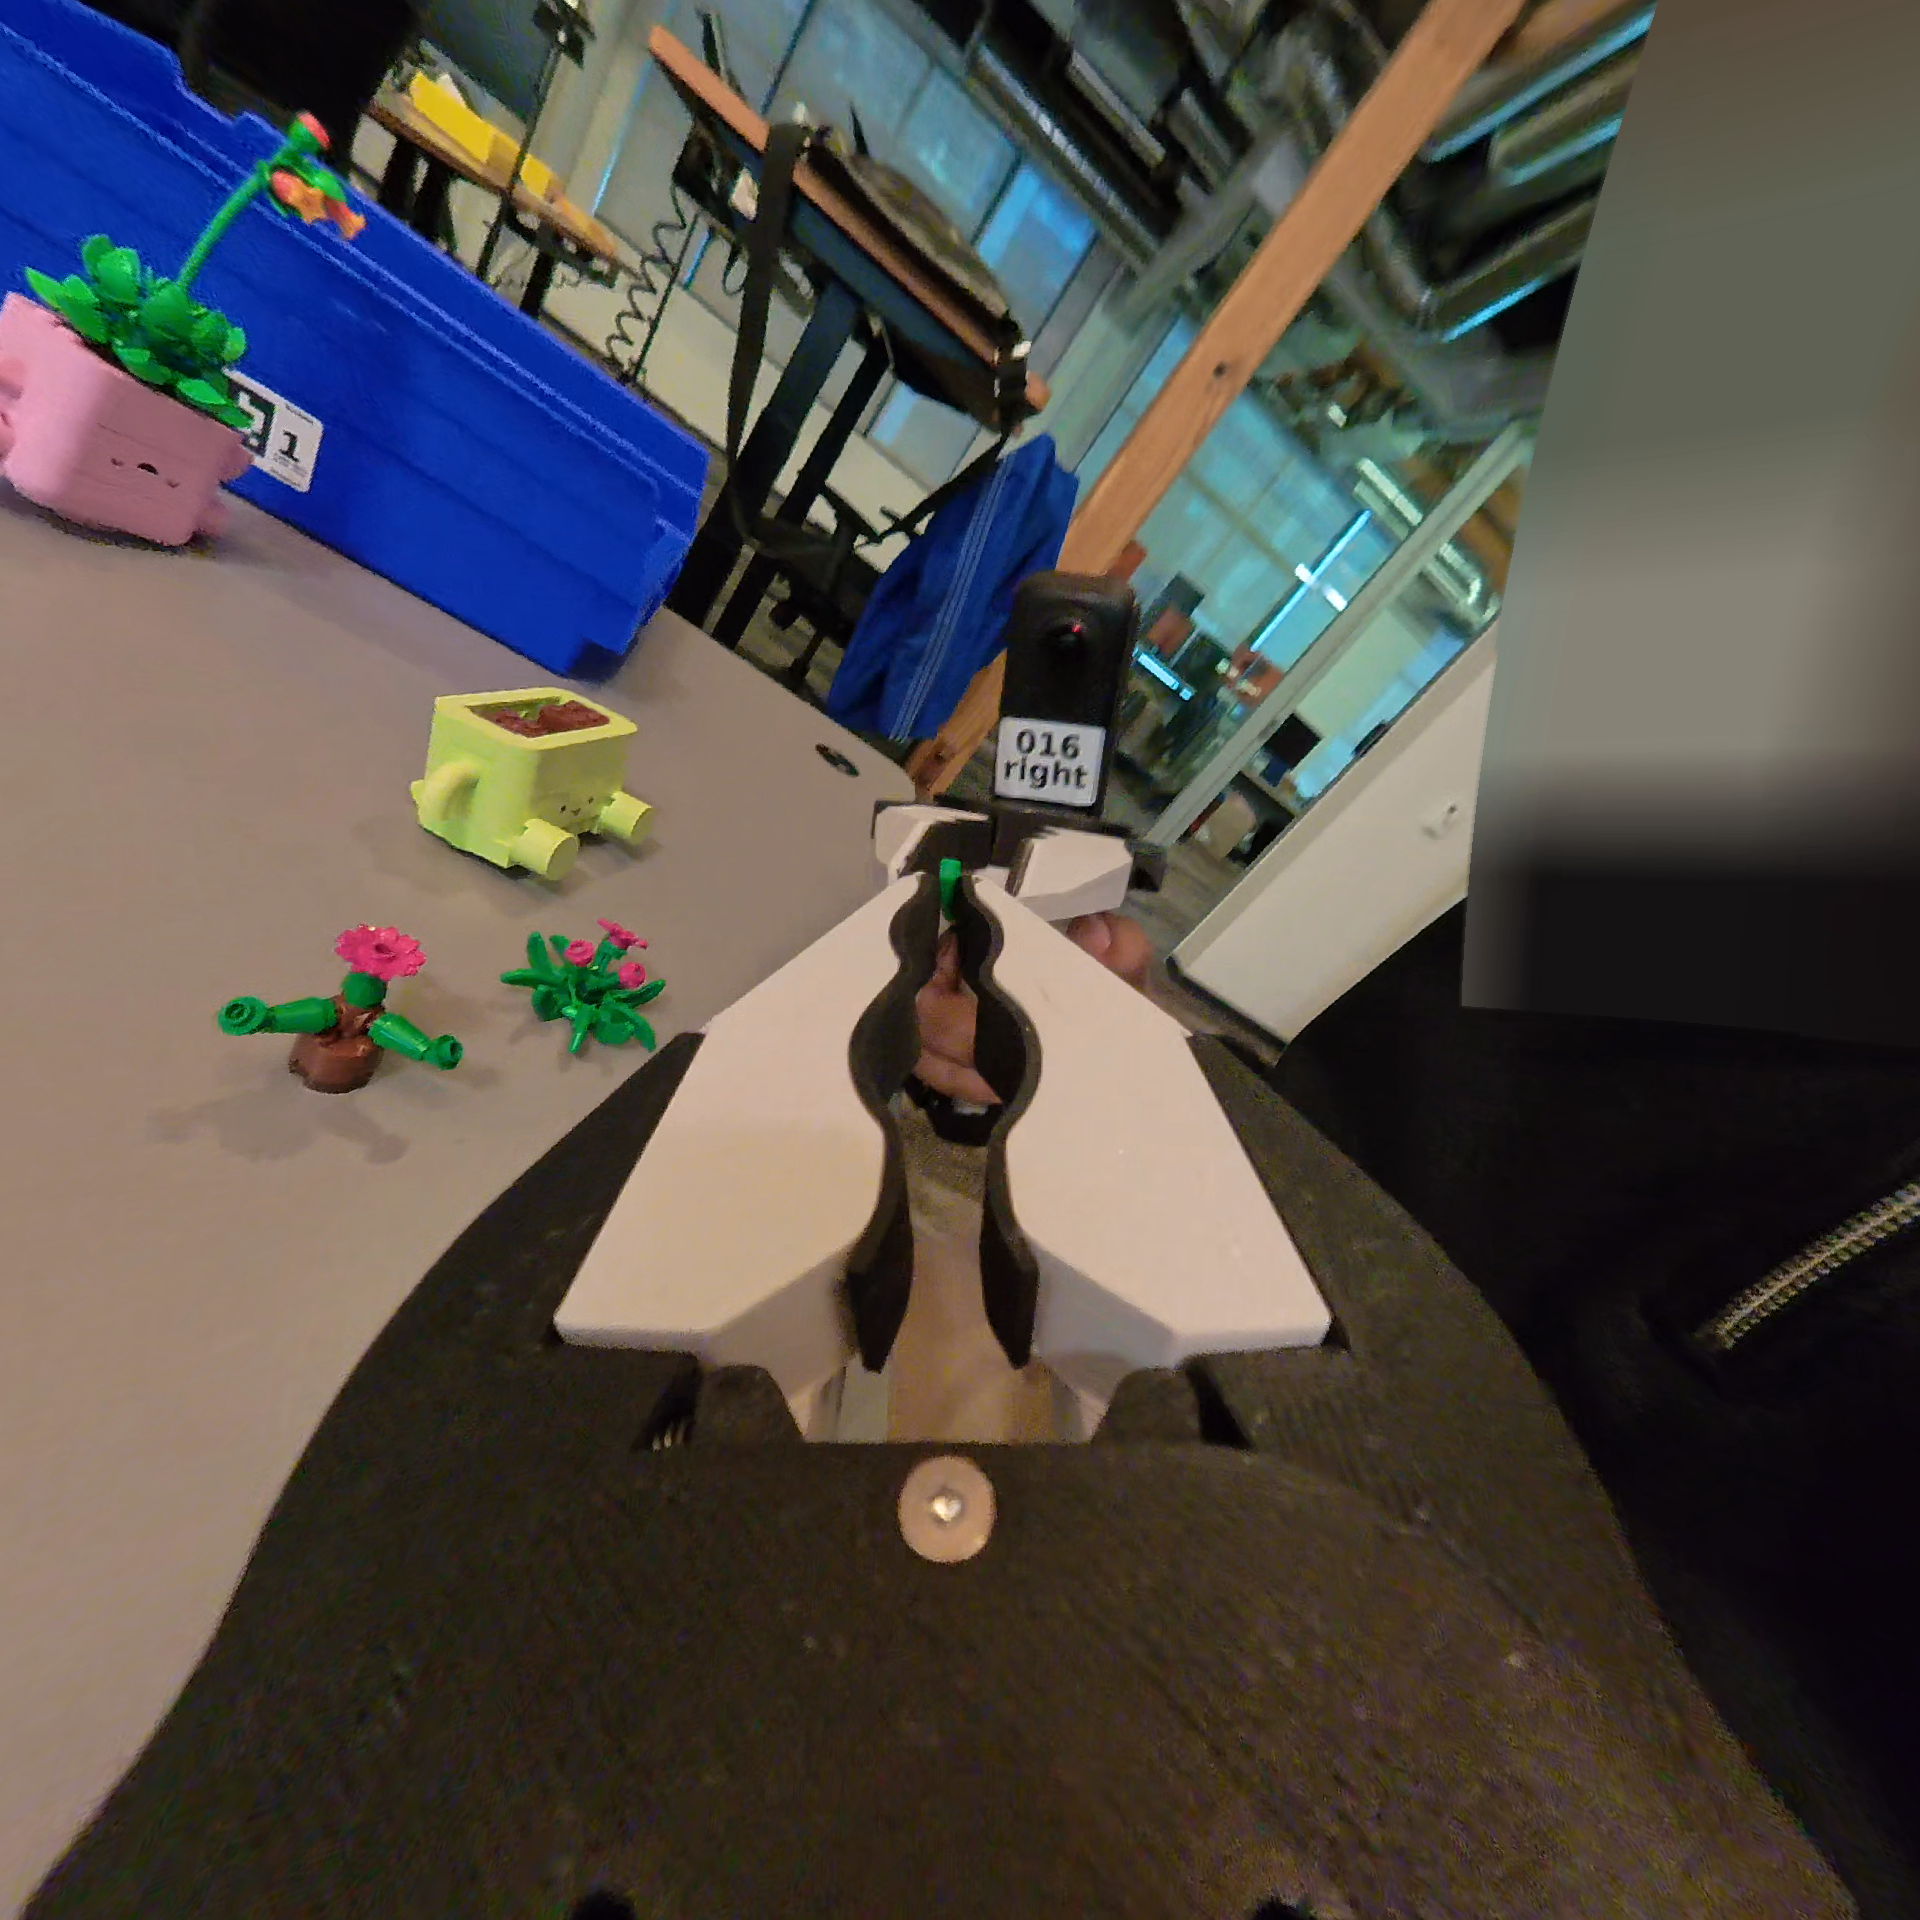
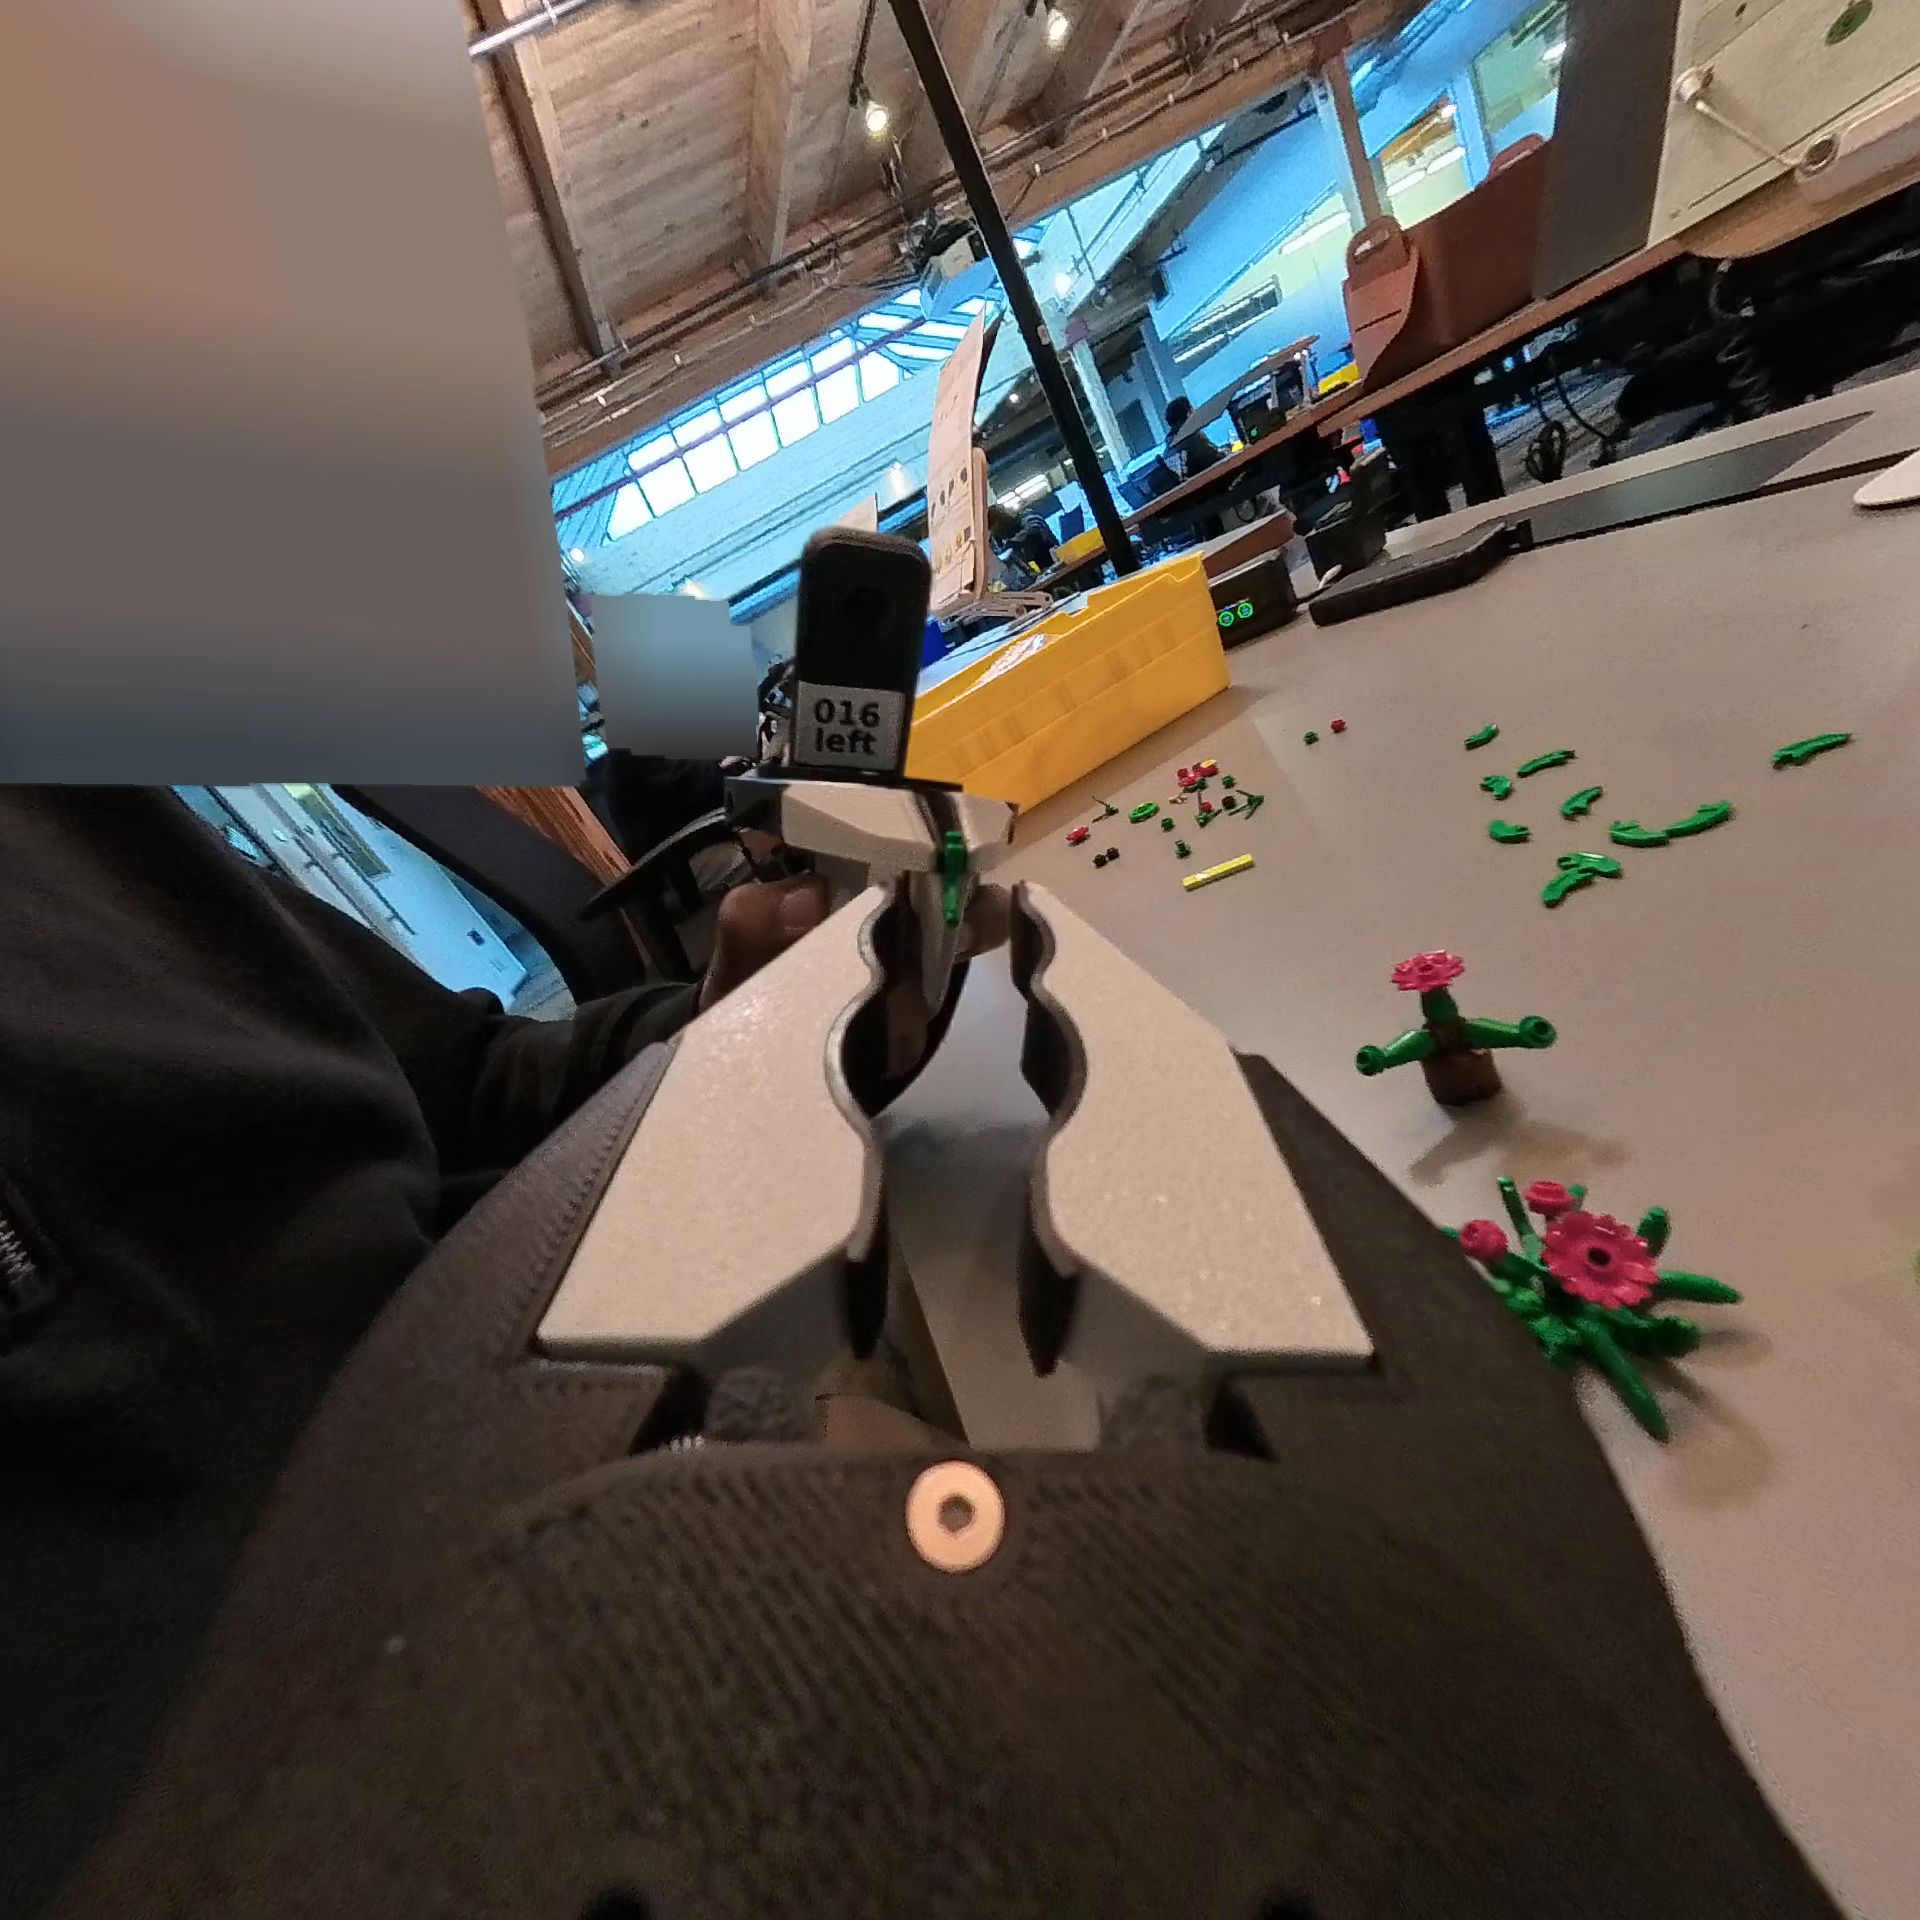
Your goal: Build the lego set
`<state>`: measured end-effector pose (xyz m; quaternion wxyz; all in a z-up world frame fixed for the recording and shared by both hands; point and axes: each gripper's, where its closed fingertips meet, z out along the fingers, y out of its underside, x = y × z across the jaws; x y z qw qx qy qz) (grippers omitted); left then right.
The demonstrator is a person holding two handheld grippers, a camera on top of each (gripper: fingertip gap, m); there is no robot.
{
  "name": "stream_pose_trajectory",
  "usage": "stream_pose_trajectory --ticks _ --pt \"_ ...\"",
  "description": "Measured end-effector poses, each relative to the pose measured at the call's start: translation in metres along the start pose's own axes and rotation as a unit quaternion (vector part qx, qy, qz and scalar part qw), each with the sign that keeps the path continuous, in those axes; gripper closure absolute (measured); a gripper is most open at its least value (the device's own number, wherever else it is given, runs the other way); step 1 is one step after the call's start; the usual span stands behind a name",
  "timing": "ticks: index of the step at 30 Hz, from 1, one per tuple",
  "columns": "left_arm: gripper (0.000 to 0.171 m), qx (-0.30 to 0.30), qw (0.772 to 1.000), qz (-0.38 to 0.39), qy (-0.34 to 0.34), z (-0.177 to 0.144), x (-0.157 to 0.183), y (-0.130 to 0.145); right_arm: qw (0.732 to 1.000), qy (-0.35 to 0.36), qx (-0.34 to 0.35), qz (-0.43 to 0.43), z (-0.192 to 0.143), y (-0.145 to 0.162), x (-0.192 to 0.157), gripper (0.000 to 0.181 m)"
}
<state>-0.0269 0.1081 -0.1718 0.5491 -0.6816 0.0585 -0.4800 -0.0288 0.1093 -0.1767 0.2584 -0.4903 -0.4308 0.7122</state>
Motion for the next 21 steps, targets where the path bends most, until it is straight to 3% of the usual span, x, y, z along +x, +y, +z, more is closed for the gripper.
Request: stream_pose_trajectory --ticks 10,19,21 --pt "0.171 0.056 0.996 -0.053 0.036 0.0002 0.0062 -0.0045 0.998 -0.026 0.037 0.032 0.0044 -0.0044 -0.0074 0.181" --pt "0.171 0.022 0.999 -0.042 0.026 0.0009 0.0044 0.0031 0.999 -0.019 0.022 0.032 0.0001 -0.0045 -0.0055 0.181" --pt "0.164 0.009 0.999 -0.035 0.014 -0.0004 0.0010 0.0042 1.000 -0.010 0.008 0.021 0.0005 -0.0023 -0.0046 0.181"
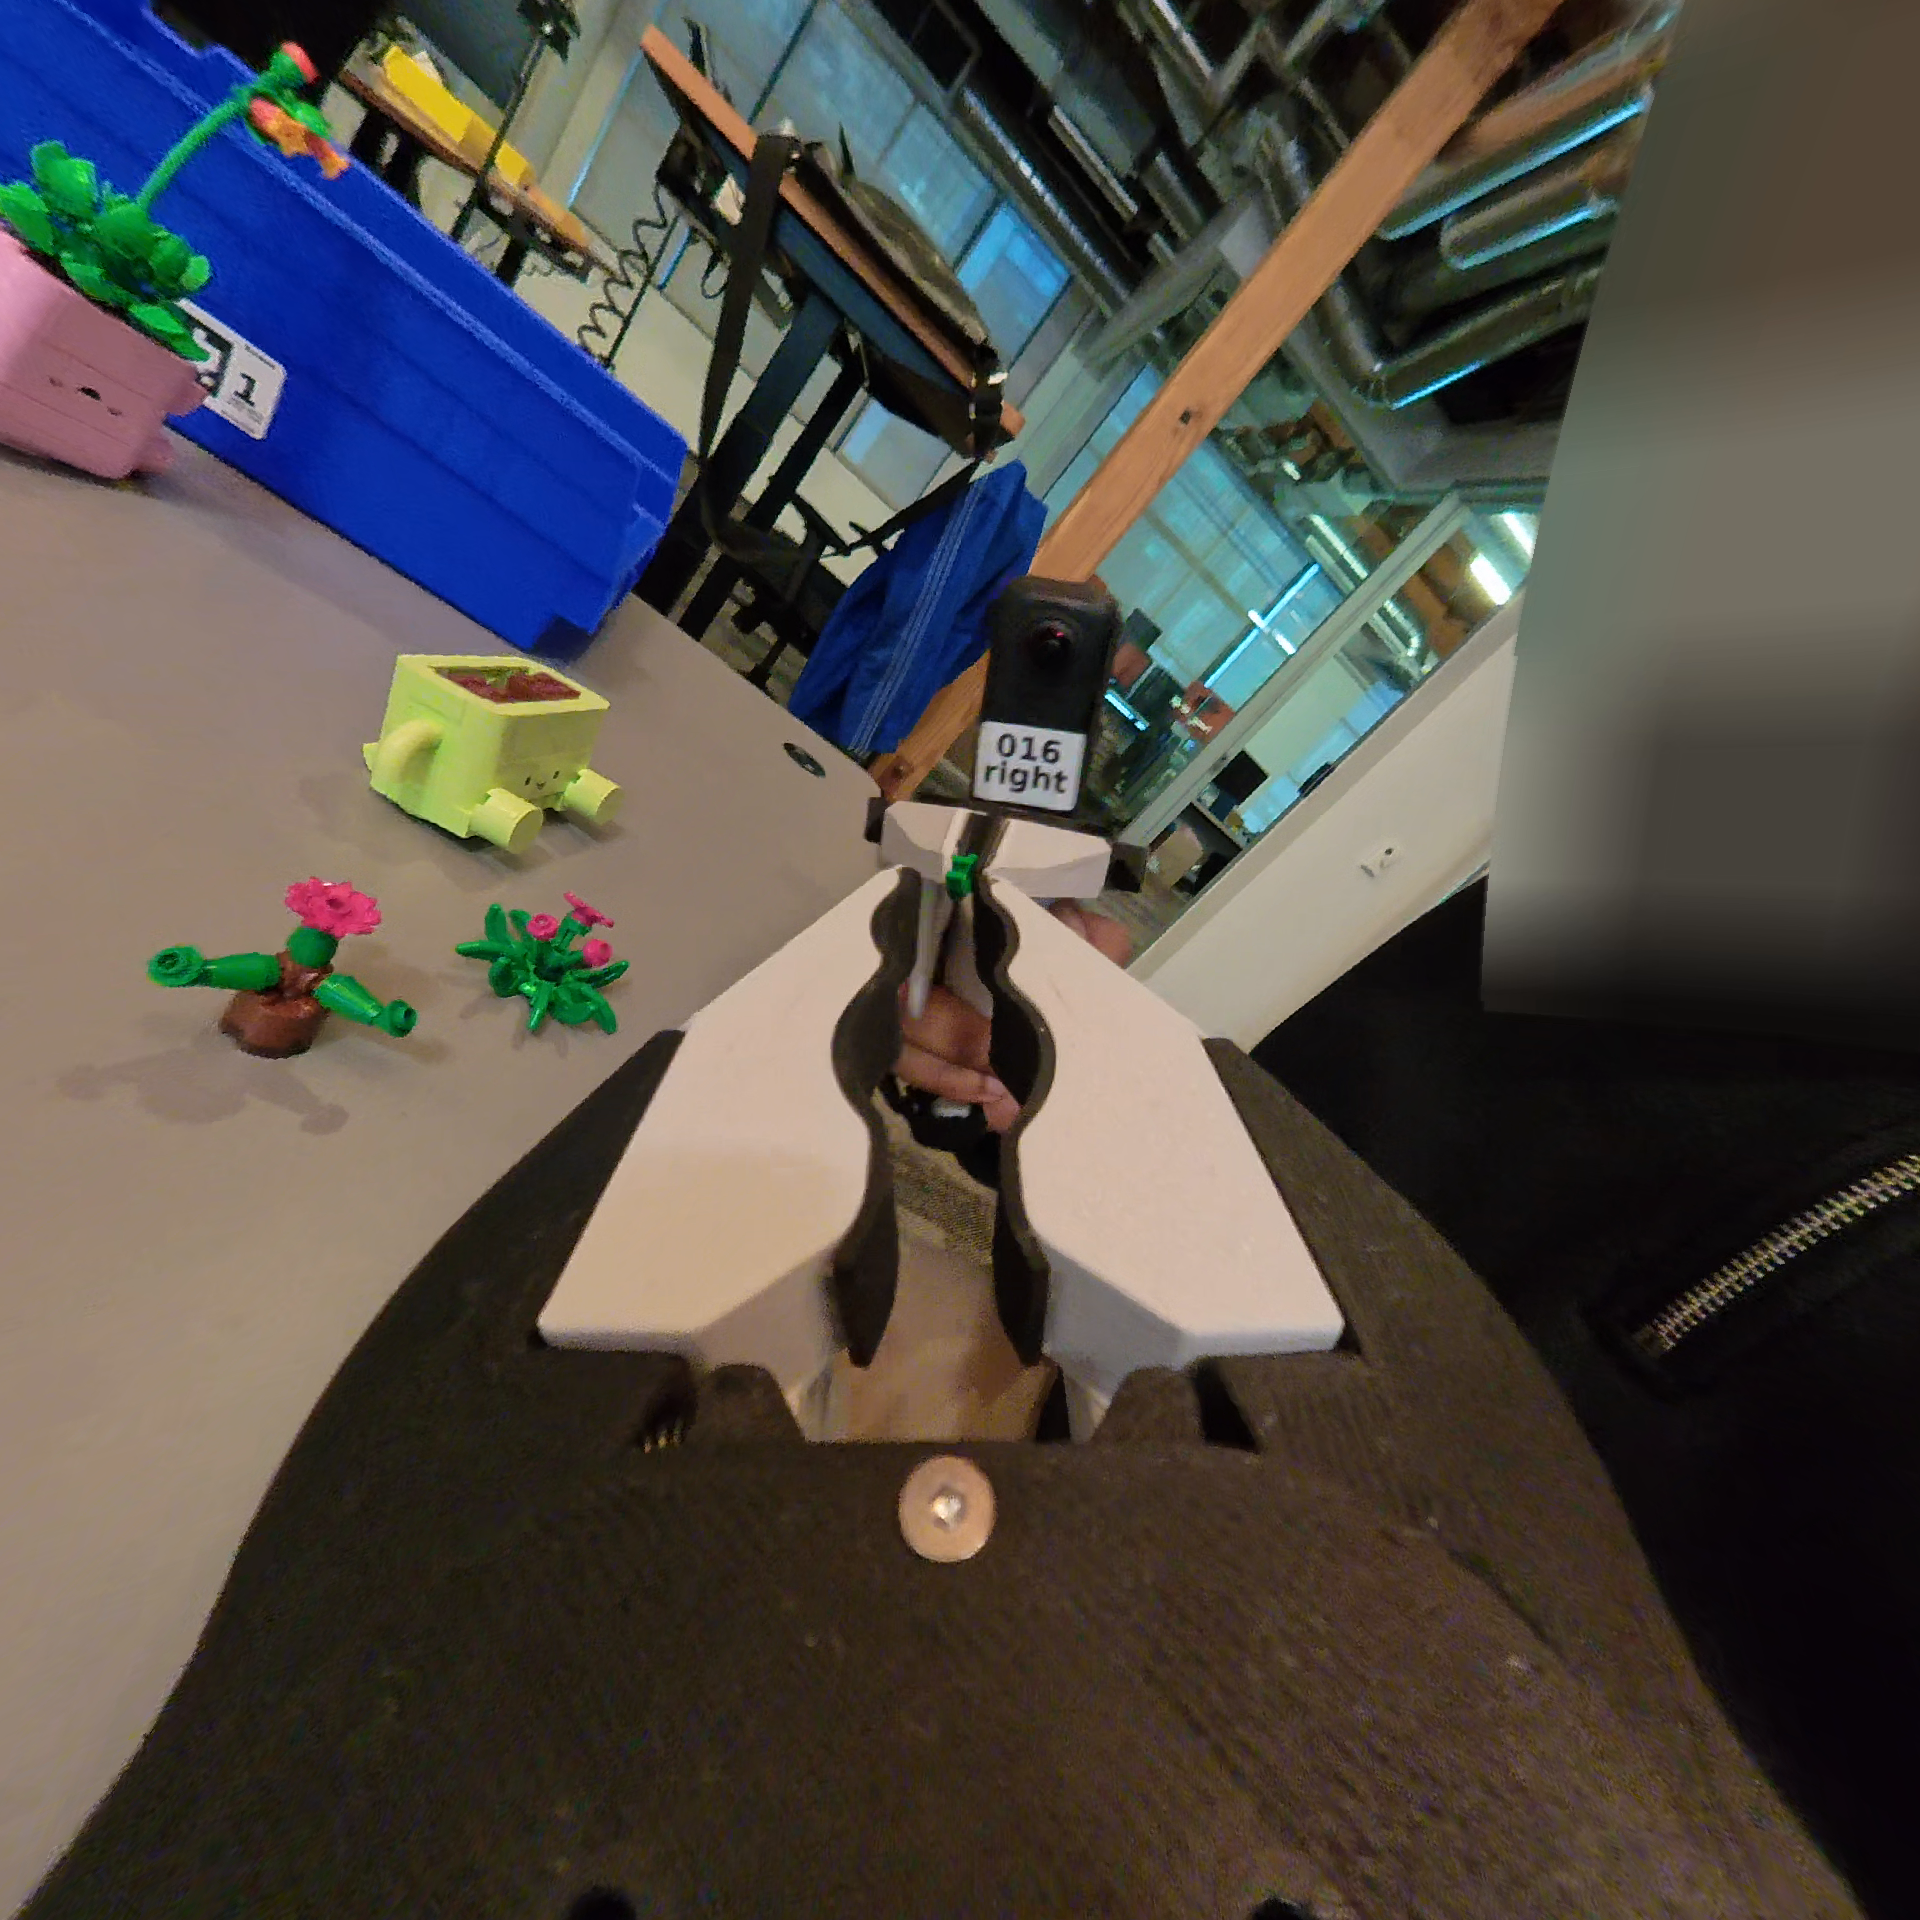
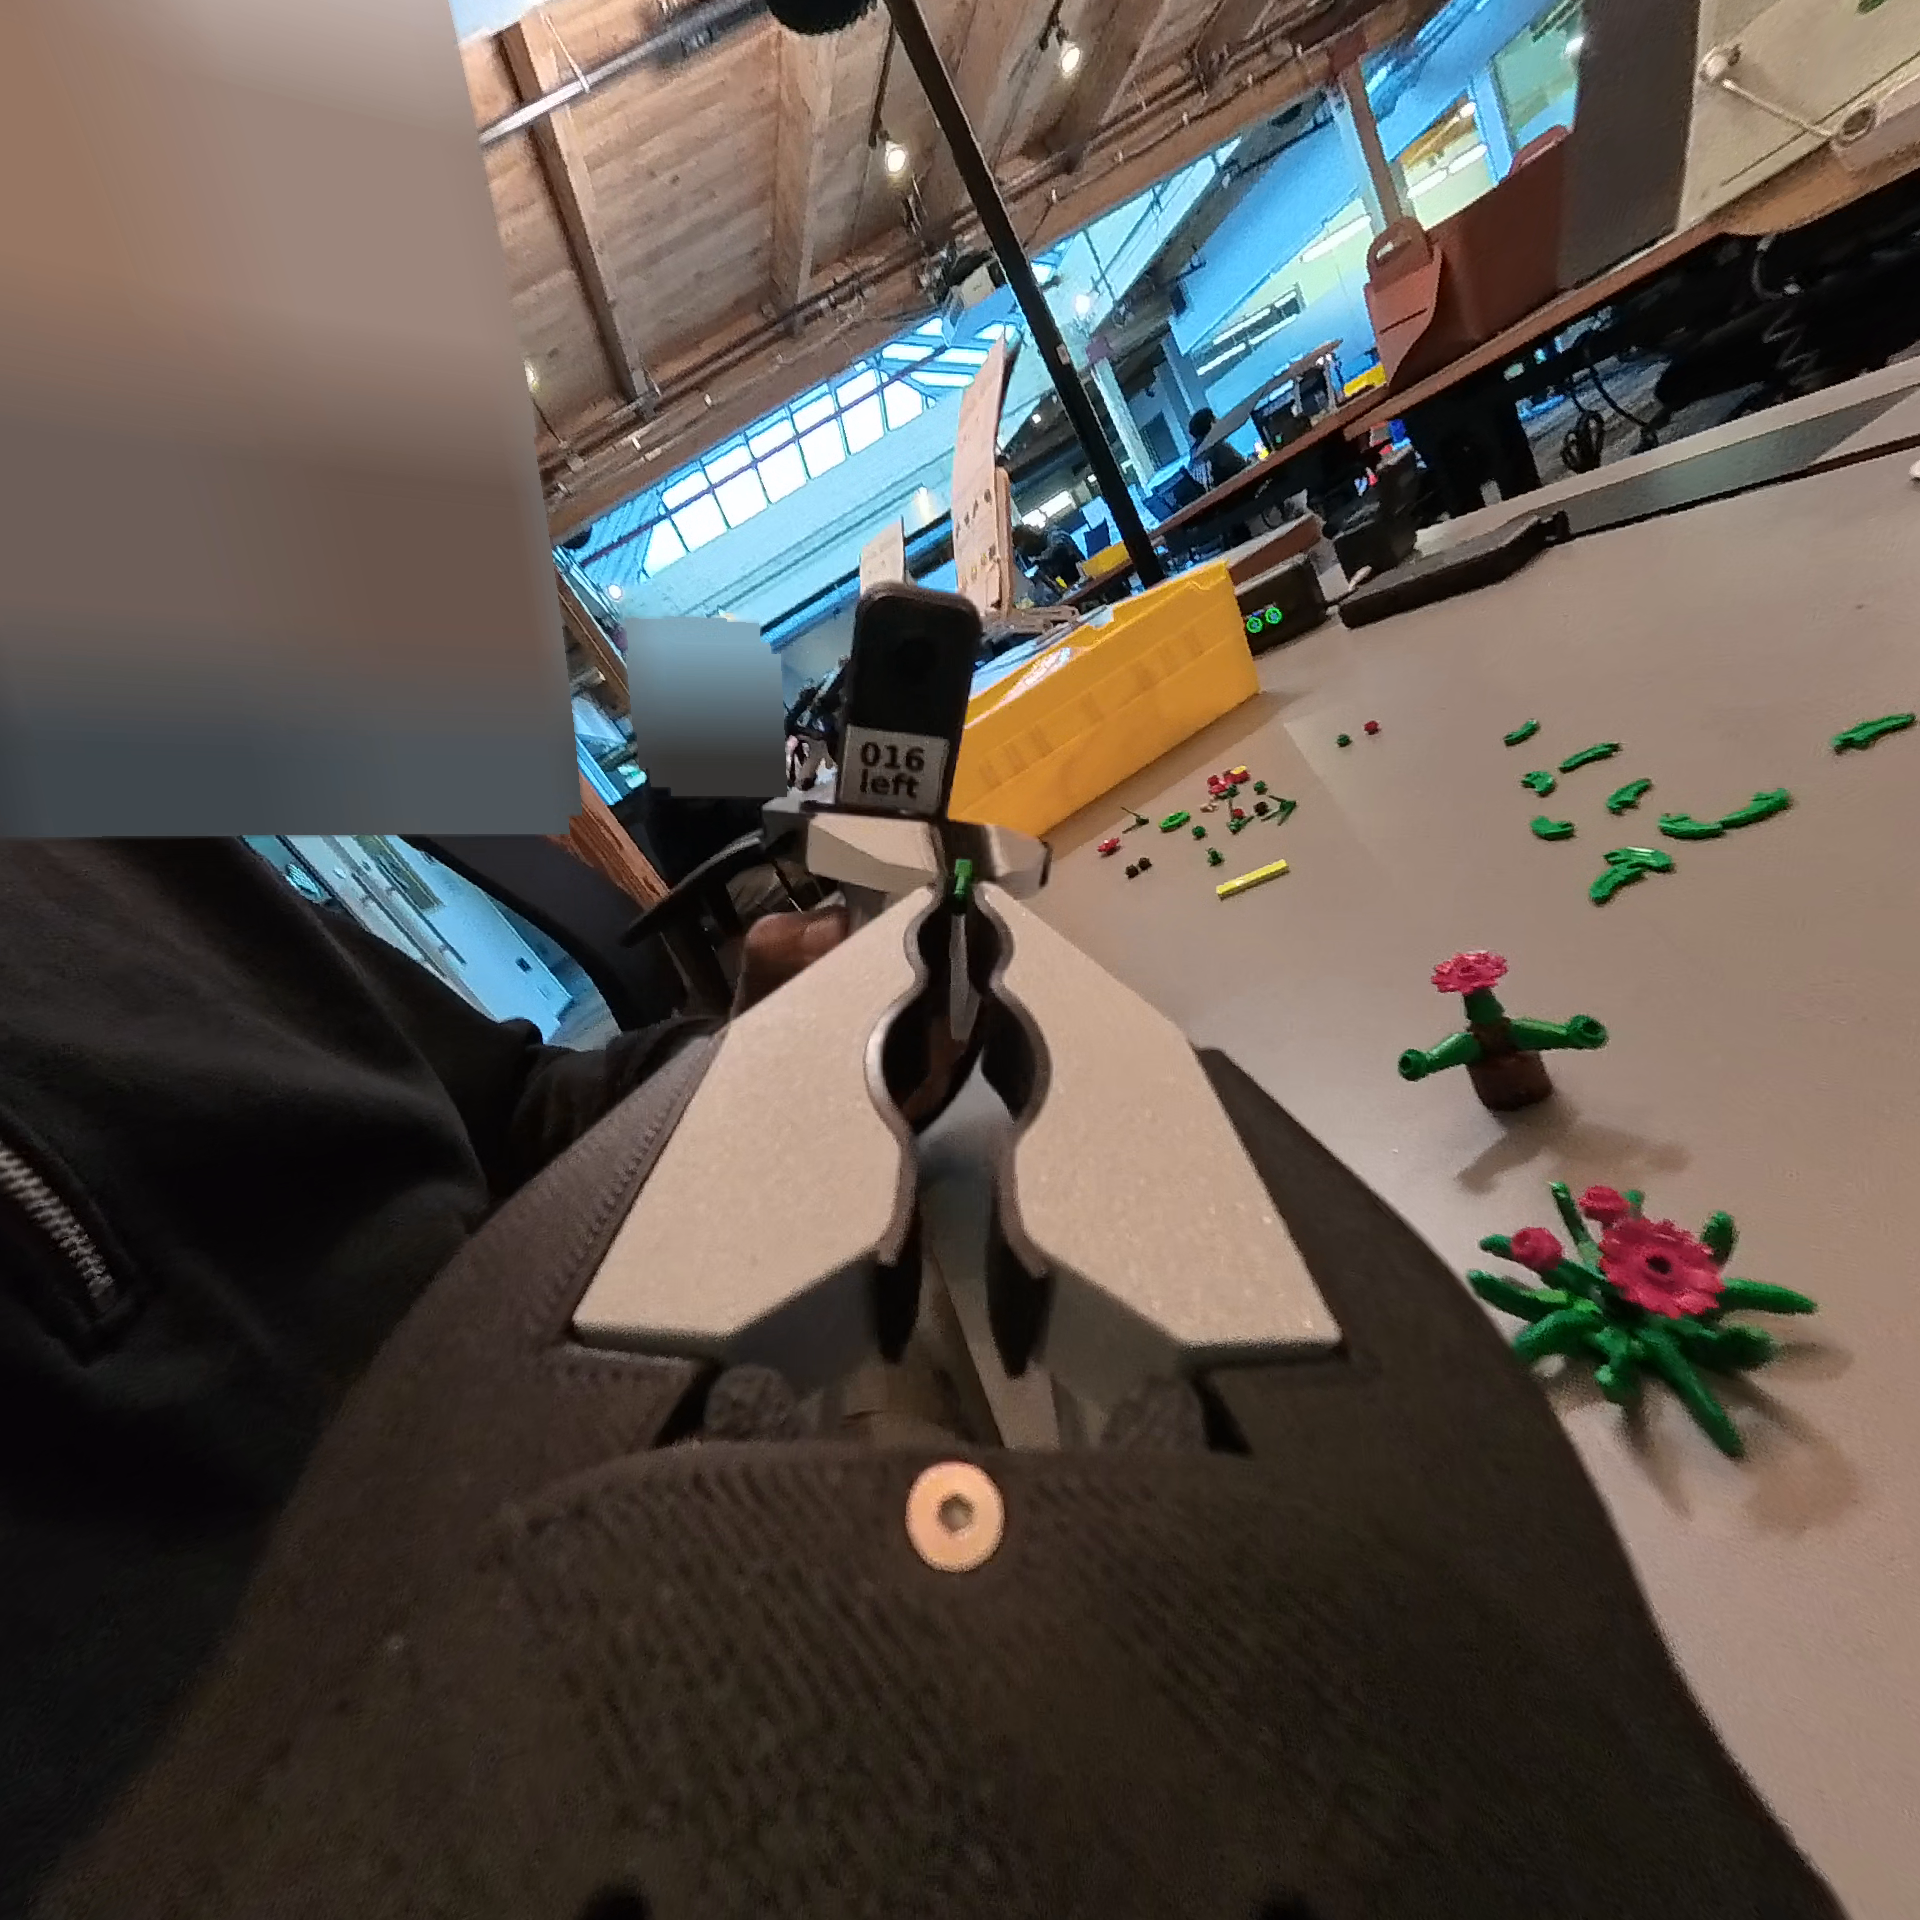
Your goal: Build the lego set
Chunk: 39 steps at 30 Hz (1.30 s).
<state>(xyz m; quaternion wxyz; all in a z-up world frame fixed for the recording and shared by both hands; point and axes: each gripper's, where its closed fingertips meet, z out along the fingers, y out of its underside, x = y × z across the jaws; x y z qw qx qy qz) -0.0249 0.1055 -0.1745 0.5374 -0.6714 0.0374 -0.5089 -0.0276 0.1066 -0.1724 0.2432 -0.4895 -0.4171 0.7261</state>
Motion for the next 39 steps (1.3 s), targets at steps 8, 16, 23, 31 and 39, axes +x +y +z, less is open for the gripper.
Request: stream_pose_trajectory --ticks 8,16,23,31,39 --pt "0.171 -0.022 1.000 0.001 -0.004 -0.008 -0.002 0.002 0.999 0.019 -0.033 -0.037 0.005 0.009 0.002 0.181" --pt "0.171 -0.038 0.999 0.025 -0.014 -0.009 -0.003 0.005 0.999 0.005 -0.040 -0.026 0.004 0.013 0.001 0.181" --pt "0.167 -0.036 0.999 0.020 -0.013 -0.007 -0.004 0.006 0.998 0.005 -0.048 -0.031 0.002 0.014 0.001 0.181" --pt "0.169 -0.056 0.998 0.002 0.012 -0.006 0.001 0.012 0.997 0.001 -0.066 -0.048 0.000 0.017 -0.001 0.181" --pt "0.171 -0.061 0.998 -0.006 0.023 -0.005 0.003 0.014 0.996 -0.006 -0.072 -0.055 0.001 0.019 -0.005 0.181"
